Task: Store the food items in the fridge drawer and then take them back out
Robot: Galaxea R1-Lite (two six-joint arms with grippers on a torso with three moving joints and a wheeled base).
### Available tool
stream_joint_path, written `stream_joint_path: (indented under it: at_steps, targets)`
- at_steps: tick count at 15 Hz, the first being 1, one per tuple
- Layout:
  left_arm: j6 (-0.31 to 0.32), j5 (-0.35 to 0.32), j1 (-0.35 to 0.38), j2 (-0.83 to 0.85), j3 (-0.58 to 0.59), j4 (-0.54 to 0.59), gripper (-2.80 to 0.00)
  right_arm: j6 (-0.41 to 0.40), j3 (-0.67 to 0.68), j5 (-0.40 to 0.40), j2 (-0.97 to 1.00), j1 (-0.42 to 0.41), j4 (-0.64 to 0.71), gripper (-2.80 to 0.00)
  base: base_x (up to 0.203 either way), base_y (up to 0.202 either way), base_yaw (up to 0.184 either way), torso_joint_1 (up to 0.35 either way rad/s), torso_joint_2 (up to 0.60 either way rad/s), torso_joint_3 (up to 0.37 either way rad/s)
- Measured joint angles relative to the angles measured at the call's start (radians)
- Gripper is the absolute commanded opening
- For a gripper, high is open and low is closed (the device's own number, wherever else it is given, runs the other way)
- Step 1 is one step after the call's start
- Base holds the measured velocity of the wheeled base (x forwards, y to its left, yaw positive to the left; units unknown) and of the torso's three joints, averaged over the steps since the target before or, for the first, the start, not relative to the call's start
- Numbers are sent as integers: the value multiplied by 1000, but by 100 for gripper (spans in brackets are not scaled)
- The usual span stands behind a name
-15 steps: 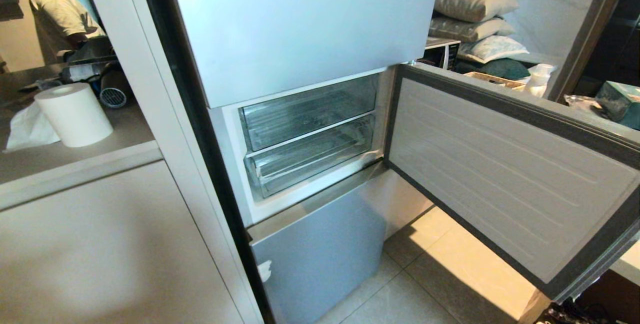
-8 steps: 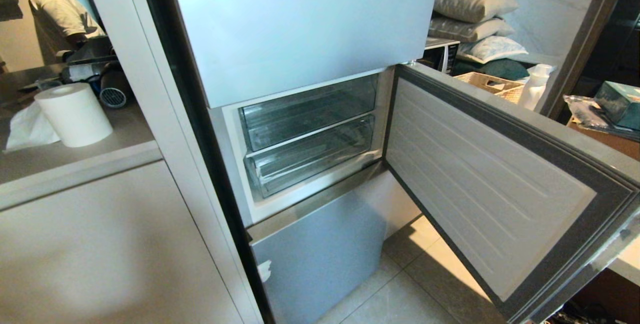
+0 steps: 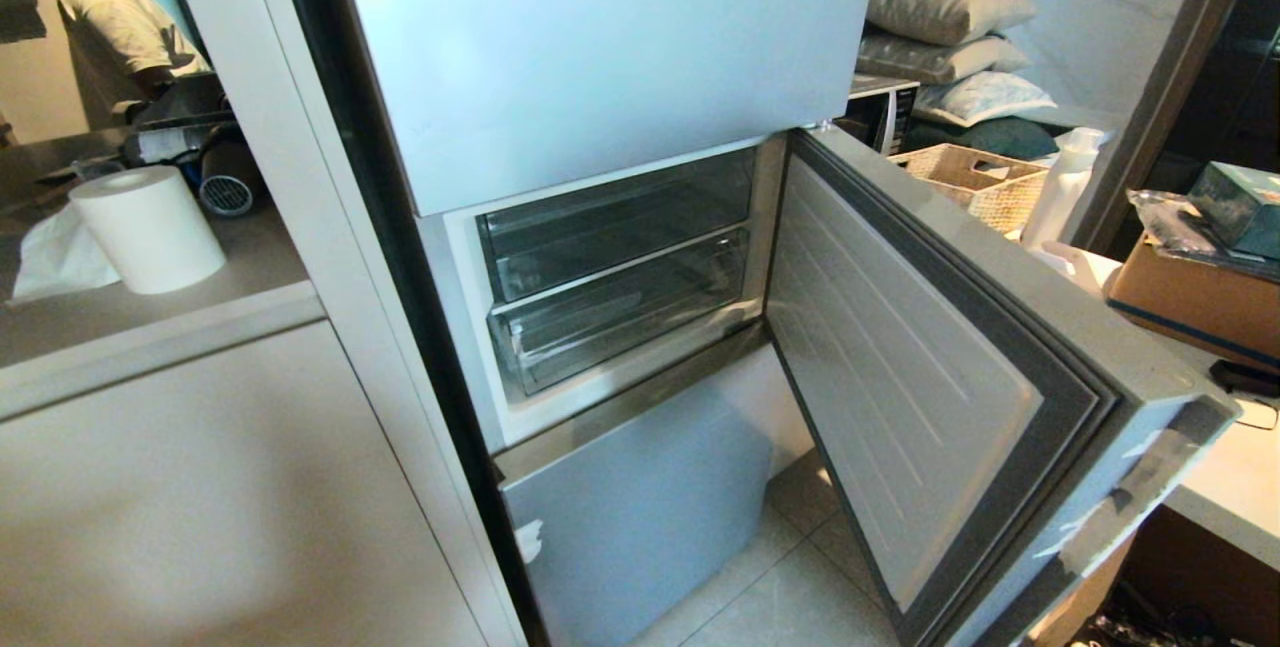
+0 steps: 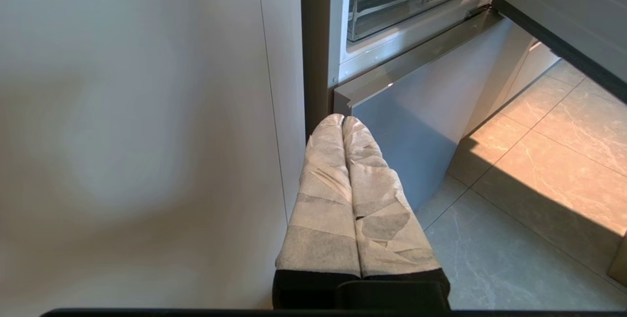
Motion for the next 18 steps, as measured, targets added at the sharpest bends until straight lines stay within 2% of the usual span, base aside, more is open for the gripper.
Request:
stream_joint_path:
  at_steps: [4,8,10,18]
  targets:
    - [0,0,0,0,0,0,-280,-156,-58,-143,228,277,-31,-280,0,0,0,0,0,0]
    - [0,0,0,0,0,0,-280,-301,-1,-174,349,496,-203,-280,0,0,0,0,0,0]
    - [0,0,0,0,0,0,-280,-327,27,-177,368,589,-230,-280,0,0,0,0,0,0]
    - [0,0,0,0,0,0,-280,-332,51,-191,368,885,-273,-280,0,0,0,0,0,0]
